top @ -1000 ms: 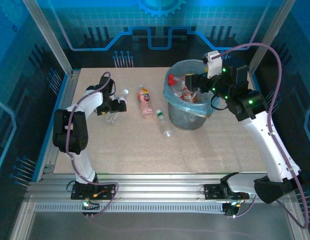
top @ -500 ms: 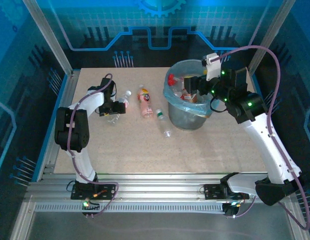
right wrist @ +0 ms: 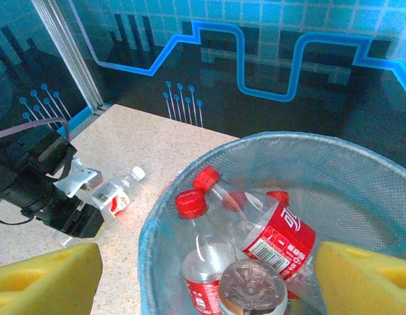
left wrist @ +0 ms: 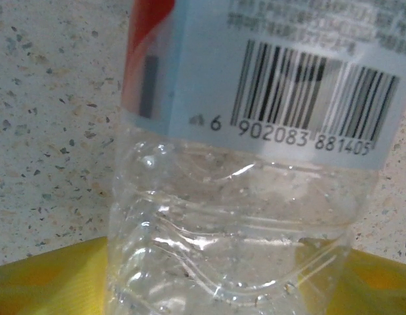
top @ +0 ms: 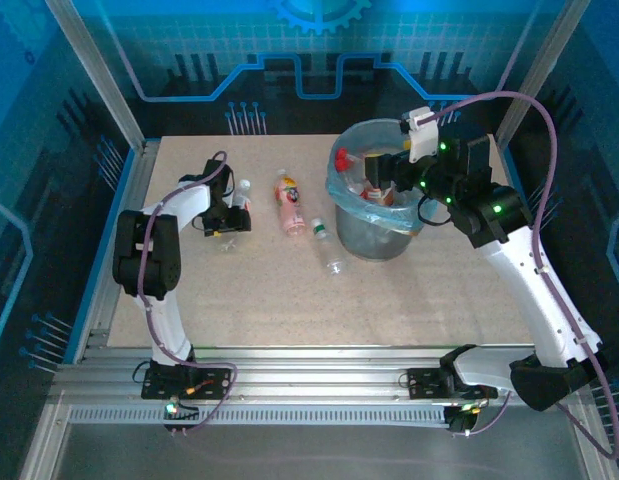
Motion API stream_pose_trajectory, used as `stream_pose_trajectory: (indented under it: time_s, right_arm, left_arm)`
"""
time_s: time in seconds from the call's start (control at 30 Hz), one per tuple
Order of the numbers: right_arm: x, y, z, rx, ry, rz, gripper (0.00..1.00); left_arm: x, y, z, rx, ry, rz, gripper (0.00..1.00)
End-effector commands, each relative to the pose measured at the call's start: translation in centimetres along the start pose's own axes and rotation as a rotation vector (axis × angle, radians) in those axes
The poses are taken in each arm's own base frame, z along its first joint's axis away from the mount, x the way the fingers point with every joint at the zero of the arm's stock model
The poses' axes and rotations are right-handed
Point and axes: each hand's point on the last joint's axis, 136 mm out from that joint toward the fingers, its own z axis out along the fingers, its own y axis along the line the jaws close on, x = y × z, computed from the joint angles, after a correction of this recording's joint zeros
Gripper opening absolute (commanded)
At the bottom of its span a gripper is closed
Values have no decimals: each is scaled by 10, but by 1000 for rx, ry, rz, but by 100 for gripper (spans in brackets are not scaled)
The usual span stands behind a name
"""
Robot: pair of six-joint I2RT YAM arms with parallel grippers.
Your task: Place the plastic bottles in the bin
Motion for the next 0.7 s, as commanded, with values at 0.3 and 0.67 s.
stream_pose_trajectory:
  time_s: [0.3, 0.67]
  right_arm:
    - [-3, 19, 3, -62, -12, 13, 86]
    - [-18, 68, -3, -344, -63, 17, 85]
  left_arm:
    - [-4, -28, -110, 102, -291, 52, 62]
    - [55, -140, -260, 450, -806, 452, 53]
